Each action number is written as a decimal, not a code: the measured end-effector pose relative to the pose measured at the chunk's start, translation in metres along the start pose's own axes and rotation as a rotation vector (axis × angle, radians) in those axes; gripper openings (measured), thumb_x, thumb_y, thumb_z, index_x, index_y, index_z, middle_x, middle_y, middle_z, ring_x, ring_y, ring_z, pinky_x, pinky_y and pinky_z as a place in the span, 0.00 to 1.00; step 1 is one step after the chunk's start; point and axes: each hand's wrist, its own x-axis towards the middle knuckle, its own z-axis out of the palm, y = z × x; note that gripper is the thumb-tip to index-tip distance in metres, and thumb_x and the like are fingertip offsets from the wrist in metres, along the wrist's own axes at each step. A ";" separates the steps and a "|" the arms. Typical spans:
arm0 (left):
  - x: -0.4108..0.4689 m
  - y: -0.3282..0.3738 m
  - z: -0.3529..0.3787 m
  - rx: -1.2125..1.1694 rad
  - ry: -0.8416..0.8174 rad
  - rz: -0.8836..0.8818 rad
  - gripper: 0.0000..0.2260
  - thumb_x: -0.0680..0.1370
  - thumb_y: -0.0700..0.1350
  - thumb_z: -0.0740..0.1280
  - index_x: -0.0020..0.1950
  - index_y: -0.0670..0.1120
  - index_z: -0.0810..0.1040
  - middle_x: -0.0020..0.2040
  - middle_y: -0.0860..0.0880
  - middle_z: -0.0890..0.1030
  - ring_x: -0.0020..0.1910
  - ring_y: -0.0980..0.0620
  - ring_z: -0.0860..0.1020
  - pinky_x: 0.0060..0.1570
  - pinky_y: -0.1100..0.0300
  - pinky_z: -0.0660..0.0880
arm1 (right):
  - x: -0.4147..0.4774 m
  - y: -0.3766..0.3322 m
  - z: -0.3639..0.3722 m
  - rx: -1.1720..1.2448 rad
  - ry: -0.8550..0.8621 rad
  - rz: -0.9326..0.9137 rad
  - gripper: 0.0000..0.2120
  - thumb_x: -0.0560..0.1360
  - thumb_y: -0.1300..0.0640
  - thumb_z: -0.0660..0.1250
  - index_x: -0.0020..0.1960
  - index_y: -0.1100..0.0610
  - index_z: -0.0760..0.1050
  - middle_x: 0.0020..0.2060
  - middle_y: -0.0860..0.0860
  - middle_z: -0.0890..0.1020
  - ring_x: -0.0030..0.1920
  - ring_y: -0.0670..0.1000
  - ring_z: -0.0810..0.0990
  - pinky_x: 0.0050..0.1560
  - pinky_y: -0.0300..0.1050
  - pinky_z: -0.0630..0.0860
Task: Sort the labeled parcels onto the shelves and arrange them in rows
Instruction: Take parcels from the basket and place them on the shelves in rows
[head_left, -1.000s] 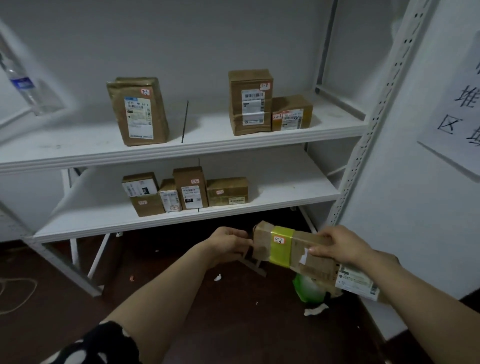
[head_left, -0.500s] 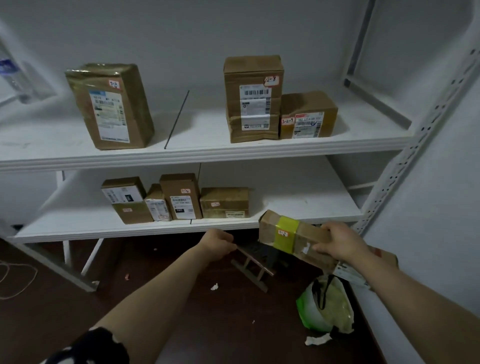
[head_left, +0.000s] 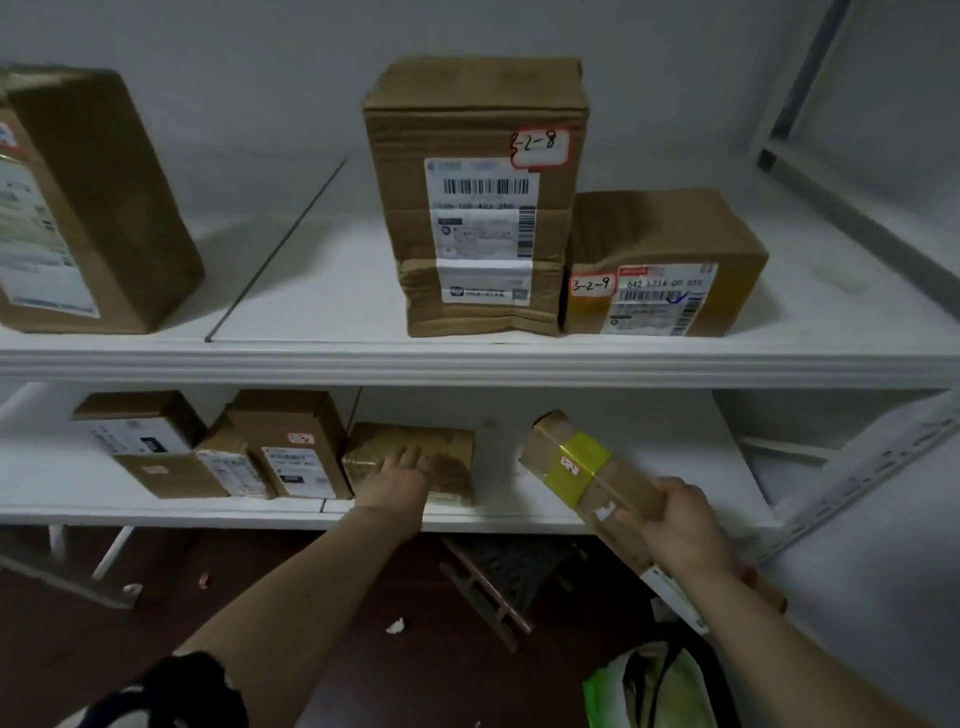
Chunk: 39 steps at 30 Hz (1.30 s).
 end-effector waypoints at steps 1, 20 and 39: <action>0.012 0.003 0.002 0.022 0.002 -0.005 0.37 0.75 0.30 0.61 0.79 0.46 0.46 0.79 0.45 0.46 0.78 0.45 0.44 0.74 0.50 0.52 | 0.010 0.002 0.005 0.009 -0.001 -0.001 0.27 0.65 0.43 0.75 0.58 0.56 0.75 0.52 0.55 0.77 0.51 0.59 0.78 0.53 0.55 0.76; 0.083 0.118 0.004 0.155 0.057 0.244 0.37 0.75 0.48 0.67 0.78 0.47 0.50 0.72 0.42 0.60 0.73 0.41 0.57 0.75 0.45 0.44 | 0.082 0.081 -0.028 0.138 0.095 0.173 0.25 0.60 0.35 0.71 0.45 0.53 0.73 0.46 0.56 0.80 0.47 0.60 0.79 0.53 0.55 0.76; 0.050 0.233 0.002 -0.013 0.060 0.285 0.40 0.78 0.46 0.66 0.78 0.41 0.40 0.78 0.41 0.42 0.77 0.43 0.42 0.75 0.52 0.43 | 0.015 0.115 -0.094 0.002 0.414 0.238 0.29 0.70 0.44 0.72 0.65 0.57 0.71 0.60 0.61 0.73 0.62 0.63 0.70 0.63 0.58 0.64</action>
